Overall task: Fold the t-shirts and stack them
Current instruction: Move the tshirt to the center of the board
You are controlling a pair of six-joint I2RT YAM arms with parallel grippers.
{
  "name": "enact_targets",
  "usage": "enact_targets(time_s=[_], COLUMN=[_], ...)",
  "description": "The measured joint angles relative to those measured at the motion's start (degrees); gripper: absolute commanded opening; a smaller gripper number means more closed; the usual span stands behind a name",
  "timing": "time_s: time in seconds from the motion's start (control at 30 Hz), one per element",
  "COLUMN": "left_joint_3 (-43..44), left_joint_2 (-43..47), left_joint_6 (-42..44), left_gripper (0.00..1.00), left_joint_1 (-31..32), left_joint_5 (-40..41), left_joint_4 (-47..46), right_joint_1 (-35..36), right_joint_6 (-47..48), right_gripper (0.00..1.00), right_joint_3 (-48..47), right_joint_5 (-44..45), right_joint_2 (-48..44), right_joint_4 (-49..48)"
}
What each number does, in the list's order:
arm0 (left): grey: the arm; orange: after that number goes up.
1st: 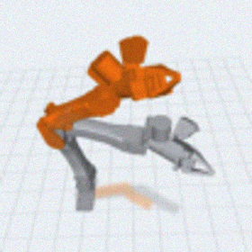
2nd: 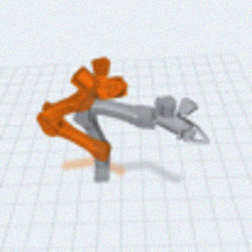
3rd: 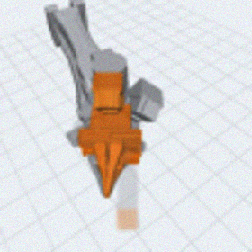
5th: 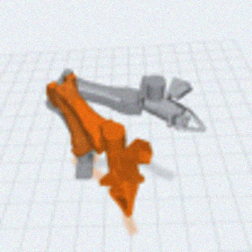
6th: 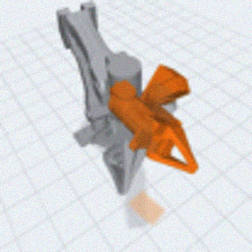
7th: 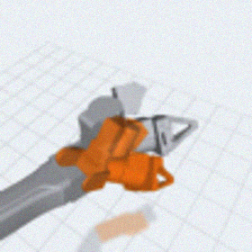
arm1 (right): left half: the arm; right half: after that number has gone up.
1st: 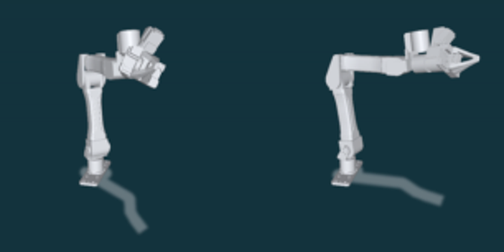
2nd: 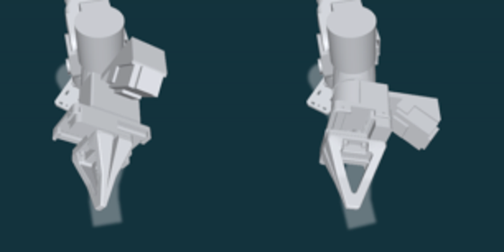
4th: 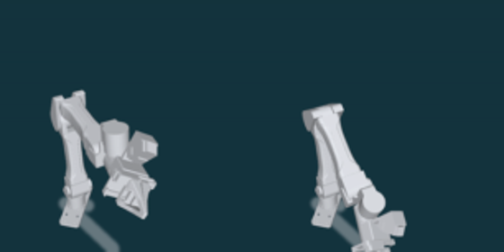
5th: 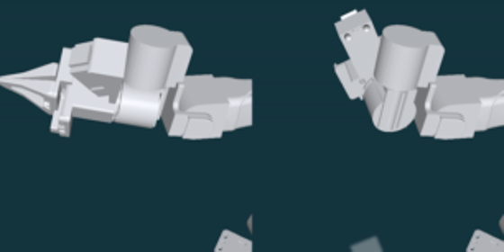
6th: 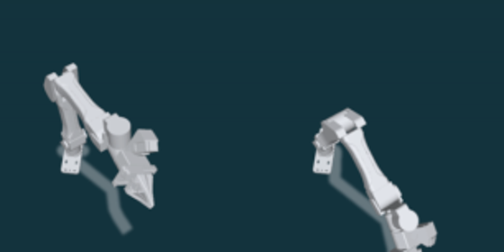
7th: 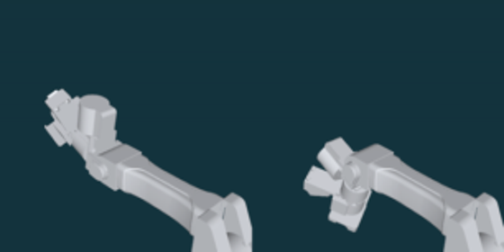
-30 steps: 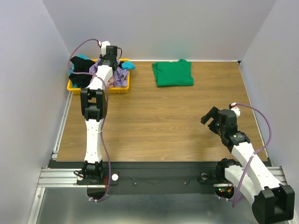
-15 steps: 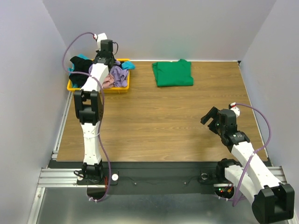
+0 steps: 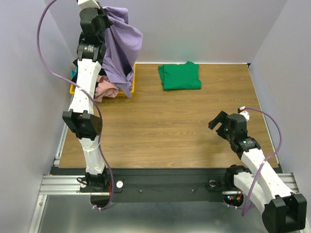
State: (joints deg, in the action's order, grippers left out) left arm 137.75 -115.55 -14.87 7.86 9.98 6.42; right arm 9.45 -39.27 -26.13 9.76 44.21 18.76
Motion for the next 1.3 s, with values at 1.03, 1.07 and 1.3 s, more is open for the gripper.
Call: enact_targets(time_s=[1.03,1.07,1.3], left_joint_3=[-17.7,-20.4,-45.7], left_joint_2=[36.9,37.9,40.3], left_joint_6=[7.8,6.9,-1.0], left_gripper=[0.00,0.00,0.14], left_joint_1=[44.9,45.7,46.3], left_joint_5=[2.6,4.3,20.0], left_joint_4=[-8.9,-9.4,-12.5], right_joint_1=[0.0,0.0,0.0], right_joint_6=[-0.8,-1.0,-1.2], right_gripper=[1.00,1.00,1.00], right_joint_3=[-6.0,-7.0,-10.5], right_joint_5=[5.4,6.3,8.9], right_joint_2=[-8.6,-9.1,-9.5], right_joint_4=[5.6,6.2,10.3])
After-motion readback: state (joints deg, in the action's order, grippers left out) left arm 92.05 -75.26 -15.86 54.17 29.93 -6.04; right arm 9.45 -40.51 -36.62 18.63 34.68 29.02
